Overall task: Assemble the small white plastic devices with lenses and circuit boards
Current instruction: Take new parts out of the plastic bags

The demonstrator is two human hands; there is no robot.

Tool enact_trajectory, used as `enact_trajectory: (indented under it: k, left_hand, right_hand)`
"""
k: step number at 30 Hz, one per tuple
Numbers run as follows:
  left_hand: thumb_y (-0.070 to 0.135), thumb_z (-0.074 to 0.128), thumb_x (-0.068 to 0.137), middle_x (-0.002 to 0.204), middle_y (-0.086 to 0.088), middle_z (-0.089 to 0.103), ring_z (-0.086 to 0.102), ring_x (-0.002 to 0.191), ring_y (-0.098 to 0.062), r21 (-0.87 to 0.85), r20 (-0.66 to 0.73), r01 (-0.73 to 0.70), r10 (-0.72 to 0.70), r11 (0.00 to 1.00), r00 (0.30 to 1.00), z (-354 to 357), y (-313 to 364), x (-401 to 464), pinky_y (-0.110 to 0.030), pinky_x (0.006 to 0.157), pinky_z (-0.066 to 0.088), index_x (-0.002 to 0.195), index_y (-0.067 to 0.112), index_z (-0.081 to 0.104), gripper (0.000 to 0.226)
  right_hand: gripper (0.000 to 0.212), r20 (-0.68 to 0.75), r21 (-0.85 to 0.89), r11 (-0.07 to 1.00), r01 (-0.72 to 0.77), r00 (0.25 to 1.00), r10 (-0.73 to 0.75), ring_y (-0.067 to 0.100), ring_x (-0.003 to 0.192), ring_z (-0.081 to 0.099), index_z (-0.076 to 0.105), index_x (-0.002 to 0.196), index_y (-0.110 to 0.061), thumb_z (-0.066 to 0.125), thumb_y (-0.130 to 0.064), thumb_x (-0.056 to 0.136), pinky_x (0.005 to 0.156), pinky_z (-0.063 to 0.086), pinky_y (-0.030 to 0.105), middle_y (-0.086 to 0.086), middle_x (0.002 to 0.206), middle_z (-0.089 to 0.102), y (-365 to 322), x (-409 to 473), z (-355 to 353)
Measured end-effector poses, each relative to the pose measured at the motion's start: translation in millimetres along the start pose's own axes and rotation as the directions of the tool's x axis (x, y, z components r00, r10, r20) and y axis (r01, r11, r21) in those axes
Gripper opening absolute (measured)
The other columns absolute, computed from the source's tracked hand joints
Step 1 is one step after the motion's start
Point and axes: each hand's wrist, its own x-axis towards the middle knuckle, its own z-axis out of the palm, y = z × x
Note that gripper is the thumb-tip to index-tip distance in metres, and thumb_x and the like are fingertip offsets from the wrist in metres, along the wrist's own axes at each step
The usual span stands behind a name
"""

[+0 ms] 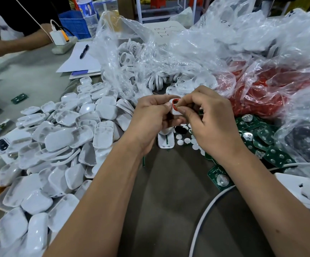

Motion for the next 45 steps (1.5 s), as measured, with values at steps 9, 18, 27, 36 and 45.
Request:
enact_trajectory:
  k: [9,18,27,36,45]
  left_hand:
    - [0.002,0.048,0.107,0.108,-0.025,0.074,0.076,0.091,-0.03,-0.03,0.028,0.009,-0.008,1.0,1.0,4.7,-4.0,-2.4,-0.029,0.079,0.062,0.12,-0.009,0.066,0.025]
    - [-0.002,0.05,0.104,0.111,-0.026,0.072,0.074,0.092,-0.032,-0.044,0.113,0.015,-0.01,0.999,0.994,1.0,-1.1,-4.2,-0.029,0.083,0.062,0.128,-0.009,0.061,0.027]
    - [-0.001,0.052,0.103,0.103,-0.02,0.075,0.076,0.087,-0.03,-0.132,0.18,0.071,-0.046,0.989,0.983,-0.2,-4.3,-4.6,-0.028,0.083,0.062,0.126,-0.011,0.062,0.027]
    - [-0.005,0.055,0.099,0.104,-0.02,0.075,0.076,0.093,-0.03,-0.206,0.203,0.111,-0.069,0.972,0.977,0.6,-6.9,-2.0,-0.024,0.079,0.06,0.126,-0.009,0.063,0.029]
    - [-0.013,0.053,0.098,0.095,-0.019,0.075,0.075,0.077,-0.02,-0.121,0.087,0.02,-0.009,0.992,0.996,9.8,-6.2,-0.3,-0.021,0.071,0.06,0.121,-0.01,0.066,0.026]
  right_hand:
    - [0.006,0.044,0.028,0.995,-0.096,0.995,0.095,-0.003,0.079,0.058,0.079,0.093,-0.013,0.08,-0.01,0.089,0.071,0.041,0.006,-0.003,0.088,0.064,0.6,0.8,-5.6]
    - [0.029,0.116,0.294,0.888,-0.354,0.935,0.334,0.005,0.085,0.073,0.076,0.111,-0.03,0.086,-0.021,0.085,0.066,0.06,0.019,-0.008,0.101,0.075,5.1,0.9,-12.1]
    - [0.023,0.192,0.509,0.735,-0.448,0.892,0.41,0.009,0.056,0.069,0.079,0.103,-0.018,0.086,-0.008,0.083,0.056,0.055,0.019,0.002,0.077,0.079,5.7,0.4,-13.3]
    - [0.023,0.243,0.652,0.578,-0.491,0.857,0.454,0.019,0.075,0.077,0.078,0.103,-0.012,0.083,-0.002,0.083,0.063,0.059,0.022,0.009,0.089,0.081,8.8,1.8,-14.3]
    - [0.017,0.264,0.7,0.476,-0.533,0.812,0.521,0.026,0.089,0.076,0.076,0.109,-0.007,0.073,-0.002,0.093,0.074,0.06,0.03,0.015,0.102,0.079,11.0,2.4,-8.4]
